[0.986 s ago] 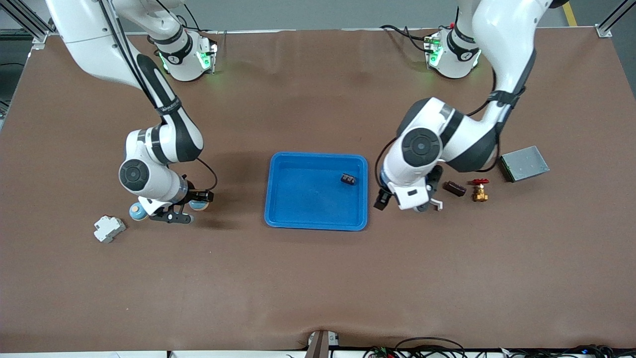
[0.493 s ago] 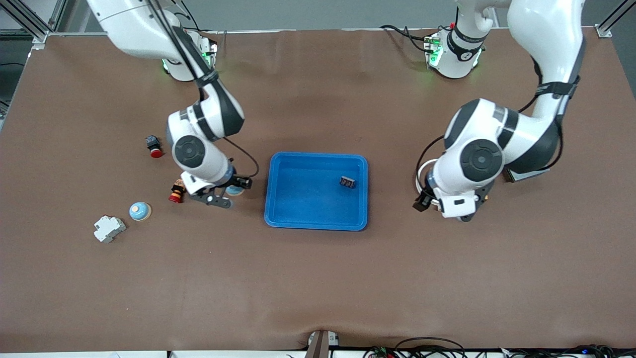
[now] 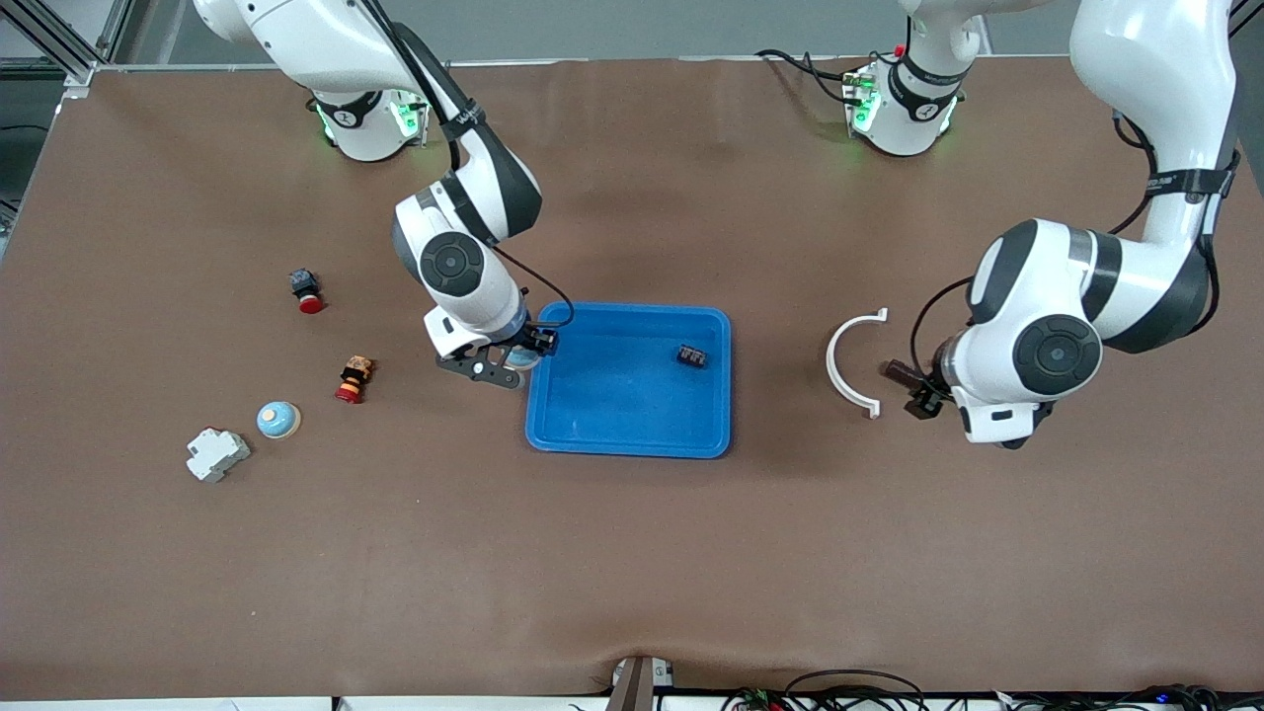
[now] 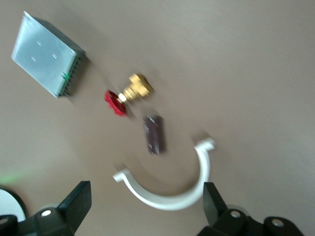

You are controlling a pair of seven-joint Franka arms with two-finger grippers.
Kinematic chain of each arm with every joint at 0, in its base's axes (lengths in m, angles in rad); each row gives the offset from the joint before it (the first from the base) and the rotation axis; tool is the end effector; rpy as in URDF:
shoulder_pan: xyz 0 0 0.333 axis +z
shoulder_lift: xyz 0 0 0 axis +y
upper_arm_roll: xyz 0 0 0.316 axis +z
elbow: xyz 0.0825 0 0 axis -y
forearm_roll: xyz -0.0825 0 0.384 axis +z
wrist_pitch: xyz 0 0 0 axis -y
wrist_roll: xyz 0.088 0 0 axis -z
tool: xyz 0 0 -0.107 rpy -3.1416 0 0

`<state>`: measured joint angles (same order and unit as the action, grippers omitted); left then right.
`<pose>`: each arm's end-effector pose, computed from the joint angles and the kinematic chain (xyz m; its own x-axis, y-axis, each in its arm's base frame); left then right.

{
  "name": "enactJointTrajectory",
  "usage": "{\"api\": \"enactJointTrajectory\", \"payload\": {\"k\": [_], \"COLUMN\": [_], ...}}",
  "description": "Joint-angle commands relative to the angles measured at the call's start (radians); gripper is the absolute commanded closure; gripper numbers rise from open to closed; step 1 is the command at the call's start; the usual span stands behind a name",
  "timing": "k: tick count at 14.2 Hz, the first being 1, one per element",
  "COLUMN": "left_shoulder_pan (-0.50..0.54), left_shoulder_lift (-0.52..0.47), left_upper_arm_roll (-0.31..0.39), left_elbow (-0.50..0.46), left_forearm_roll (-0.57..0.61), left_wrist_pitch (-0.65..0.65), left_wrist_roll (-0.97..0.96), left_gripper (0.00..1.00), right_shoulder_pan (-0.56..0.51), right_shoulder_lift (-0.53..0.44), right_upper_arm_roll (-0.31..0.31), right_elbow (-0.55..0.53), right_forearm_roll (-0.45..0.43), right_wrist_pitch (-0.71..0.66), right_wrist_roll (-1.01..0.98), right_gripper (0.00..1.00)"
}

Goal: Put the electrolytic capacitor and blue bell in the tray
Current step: 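Move the bell over the tray while the left gripper grasps the second capacitor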

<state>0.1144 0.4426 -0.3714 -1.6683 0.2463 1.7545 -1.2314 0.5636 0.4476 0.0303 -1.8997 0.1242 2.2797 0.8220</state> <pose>0.6176 -0.1168 0.3411 0.6169 0.7855 -0.0501 0.7353 -0.5979 -0.3192 0.5157 0.3507 0.2595 0.9439 -0.3063 -0.1233 -0.3105 -0.9504 -0.0163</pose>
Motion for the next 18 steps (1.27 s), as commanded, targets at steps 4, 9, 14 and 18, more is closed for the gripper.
{"api": "enactJointTrajectory", "payload": {"k": [4, 9, 14, 18], "left_shoulder_pan": [0.108, 0.163, 0.197, 0.192], "left_shoulder_lift": [-0.047, -0.056, -0.058, -0.051], "left_upper_arm_roll": [-0.011, -0.011, -0.014, -0.044], "left_elbow": [-0.145, -0.303, -0.376, -0.38], "left_forearm_roll": [0.039, 0.145, 0.142, 0.139], "left_wrist_pitch": [0.1, 0.281, 0.427, 0.445], "left_wrist_roll": [0.05, 0.052, 0.026, -0.103], "left_gripper": [0.0, 0.0, 0.0, 0.0], "right_shoulder_pan": [0.078, 0.094, 0.107, 0.116], "right_shoulder_lift": [0.131, 0.178, 0.195, 0.197], "right_upper_arm_roll": [-0.01, -0.01, -0.01, -0.01], "right_elbow": [0.137, 0.152, 0.152, 0.151], "right_forearm_roll": [0.038, 0.04, 0.04, 0.04], "right_wrist_pitch": [-0.003, 0.02, 0.05, 0.052], "right_wrist_roll": [0.098, 0.097, 0.098, 0.098], "right_gripper": [0.72, 0.72, 0.71, 0.68]}}
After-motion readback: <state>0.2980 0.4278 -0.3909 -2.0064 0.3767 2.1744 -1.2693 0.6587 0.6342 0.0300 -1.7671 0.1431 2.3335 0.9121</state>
